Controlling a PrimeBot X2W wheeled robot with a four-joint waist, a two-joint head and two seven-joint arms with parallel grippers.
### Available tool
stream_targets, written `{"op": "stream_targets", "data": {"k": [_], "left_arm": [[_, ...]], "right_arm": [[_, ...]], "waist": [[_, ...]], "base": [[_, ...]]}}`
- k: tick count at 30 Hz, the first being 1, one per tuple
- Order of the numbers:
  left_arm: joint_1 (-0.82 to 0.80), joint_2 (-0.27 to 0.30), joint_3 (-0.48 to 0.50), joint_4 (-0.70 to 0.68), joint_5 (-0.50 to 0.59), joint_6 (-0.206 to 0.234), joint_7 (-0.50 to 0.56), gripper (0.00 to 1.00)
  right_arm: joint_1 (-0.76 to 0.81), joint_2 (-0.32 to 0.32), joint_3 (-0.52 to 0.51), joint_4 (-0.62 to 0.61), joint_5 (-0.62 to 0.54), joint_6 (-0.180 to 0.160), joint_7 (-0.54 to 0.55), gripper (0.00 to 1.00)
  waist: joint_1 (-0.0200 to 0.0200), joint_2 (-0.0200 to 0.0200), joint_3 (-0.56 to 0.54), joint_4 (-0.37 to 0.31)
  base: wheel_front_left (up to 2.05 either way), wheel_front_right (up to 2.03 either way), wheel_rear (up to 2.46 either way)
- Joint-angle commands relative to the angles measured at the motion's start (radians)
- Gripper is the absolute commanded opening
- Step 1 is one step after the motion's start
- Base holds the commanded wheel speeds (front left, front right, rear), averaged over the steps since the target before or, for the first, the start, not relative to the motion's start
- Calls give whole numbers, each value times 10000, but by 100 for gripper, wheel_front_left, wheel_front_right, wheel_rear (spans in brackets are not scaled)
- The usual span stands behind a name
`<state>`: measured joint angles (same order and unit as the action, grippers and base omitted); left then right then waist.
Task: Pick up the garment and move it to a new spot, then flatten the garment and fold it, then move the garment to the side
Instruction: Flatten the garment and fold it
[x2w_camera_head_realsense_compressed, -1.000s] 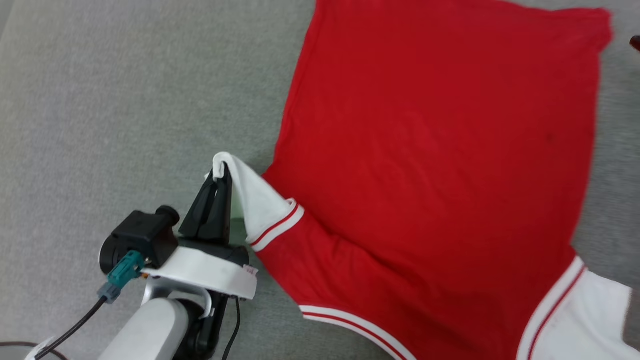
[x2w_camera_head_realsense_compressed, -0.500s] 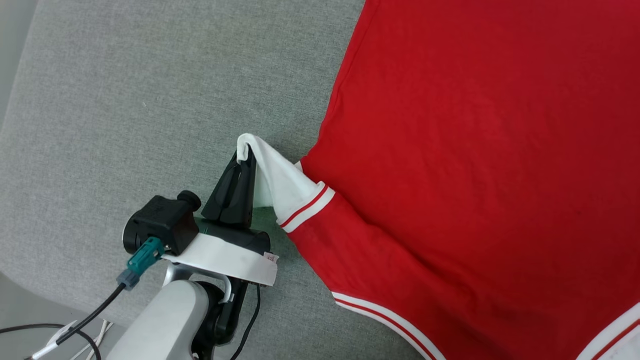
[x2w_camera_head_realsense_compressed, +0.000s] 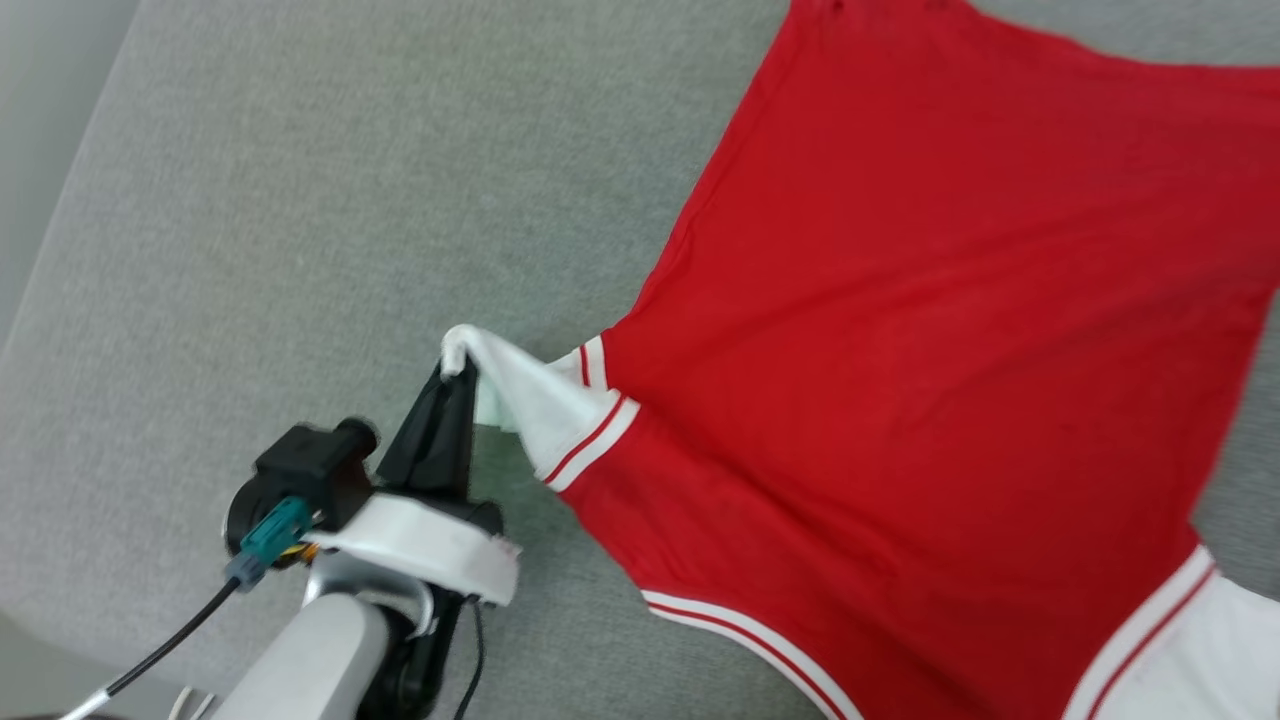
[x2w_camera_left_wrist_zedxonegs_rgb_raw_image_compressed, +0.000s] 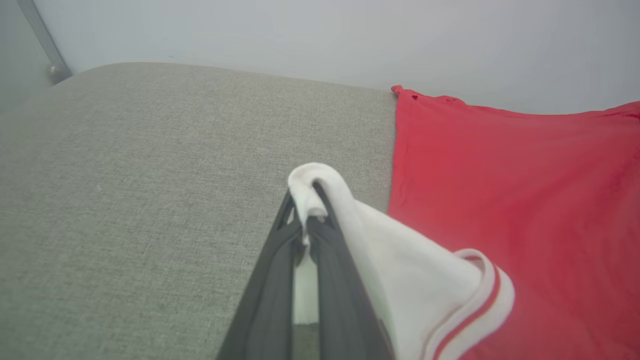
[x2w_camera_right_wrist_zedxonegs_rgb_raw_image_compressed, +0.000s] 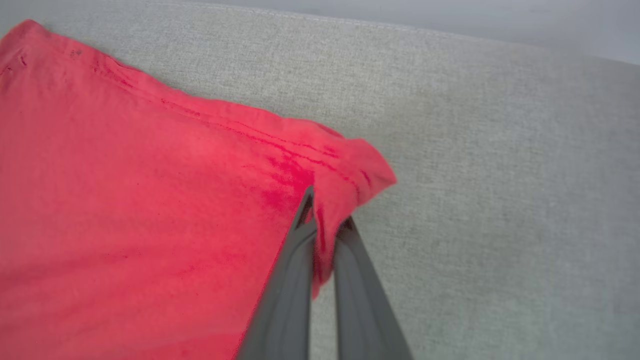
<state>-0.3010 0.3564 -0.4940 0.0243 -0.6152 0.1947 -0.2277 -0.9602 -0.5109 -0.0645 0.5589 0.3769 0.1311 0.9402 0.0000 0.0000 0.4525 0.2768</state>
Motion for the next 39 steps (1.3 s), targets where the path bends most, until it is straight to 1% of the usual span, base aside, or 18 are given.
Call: {"op": "stream_targets", "data": {"k": [1, 5, 8, 10, 11, 14, 18, 20, 23, 24, 25, 27, 30, 33, 34, 36, 39], "left_arm": [[243, 119, 109, 64, -70, 99, -18, 0], [820, 356, 361, 167, -420, 247, 155, 0], [1269, 542, 477, 241, -587, 380, 301, 0], [1497, 639, 569, 183, -694, 480, 411, 0], [1623, 700, 635, 164, -746, 560, 431, 0], [2001, 892, 767, 93, -868, 734, 578, 0], [2373, 1050, 937, 33, -1059, 884, 738, 0], [2519, 1127, 978, -6, -1095, 970, 815, 0], [2646, 1304, 969, 33, -1032, 1103, 962, 0], [2689, 1307, 981, 11, -1069, 1130, 1013, 0], [2730, 1340, 984, -3, -1061, 1174, 1048, 0], [2783, 1411, 1031, -39, -1063, 1241, 1069, 0], [2807, 1461, 1058, -128, -1120, 1284, 1115, 0], [2681, 1510, 1032, -226, -1057, 1291, 1149, 0], [2681, 1510, 1032, -226, -1057, 1291, 1149, 0], [2559, 1505, 990, -306, -968, 1290, 1131, 0], [2382, 1475, 903, -451, -879, 1310, 1140, 0]], "right_arm": [[467, -96, 177, -209, 89, -7, 16, 0], [1599, -501, 445, -1215, 620, -7, 310, 0], [2905, -660, 486, -1917, 953, -7, 494, 0], [3835, -836, 374, -2410, 1087, -7, 731, 0], [4334, -825, 353, -2582, 1154, -9, 823, 0], [5857, -638, 156, -3113, 1299, -9, 1103, 0], [7835, -144, -161, -3498, 1487, -7, 1319, 0], [8703, 195, -345, -3525, 1626, -9, 1368, 0], [9573, 851, -571, -3557, 1786, -7, 999, 0], [9733, 1075, -686, -3586, 1872, -7, 769, 35], [9853, 1184, -699, -3645, 1856, -7, 513, 100], [9993, 1447, -795, -3703, 1913, -7, -26, 100], [9842, 1624, -856, -3859, 1920, -7, -1107, 100], [9416, 1660, -934, -4027, 1874, -7, -2558, 100], [9416, 1660, -934, -4027, 1874, -7, -2558, 100], [9184, 1611, -966, -4045, 1783, -7, -3669, 100], [8680, 1532, -927, -3901, 1759, -7, -5058, 100]], "waist": [[0, 0, -757, -682], [0, 0, -1516, -1394], [0, 0, -2174, -1890], [0, 0, -2458, -2208], [0, 0, -2610, -2392], [0, 0, -2912, -2847], [0, 0, -3142, -3335], [0, 0, -3177, -3515], [0, 0, -3178, -3756], [0, 0, -3169, -3819], [0, 0, -3173, -3886], [0, 0, -3161, -4006], [0, 0, -3139, -4085], [0, 0, -3098, -4071], [0, 0, -3098, -4071], [0, 0, -3062, -4001], [0, 0, -2943, -3840]], "base": [[0, 0, 0], [0, 0, 0], [0, 0, 0], [0, 0, 0], [0, 0, 0], [0, 0, 0], [0, 0, 0], [0, 0, 0], [0, 0, 0], [0, 0, 0], [0, 0, 0], [0, 0, 0], [0, 0, 0], [0, 0, 0], [0, 0, 0], [0, 0, 0], [0, 0, 0]]}}
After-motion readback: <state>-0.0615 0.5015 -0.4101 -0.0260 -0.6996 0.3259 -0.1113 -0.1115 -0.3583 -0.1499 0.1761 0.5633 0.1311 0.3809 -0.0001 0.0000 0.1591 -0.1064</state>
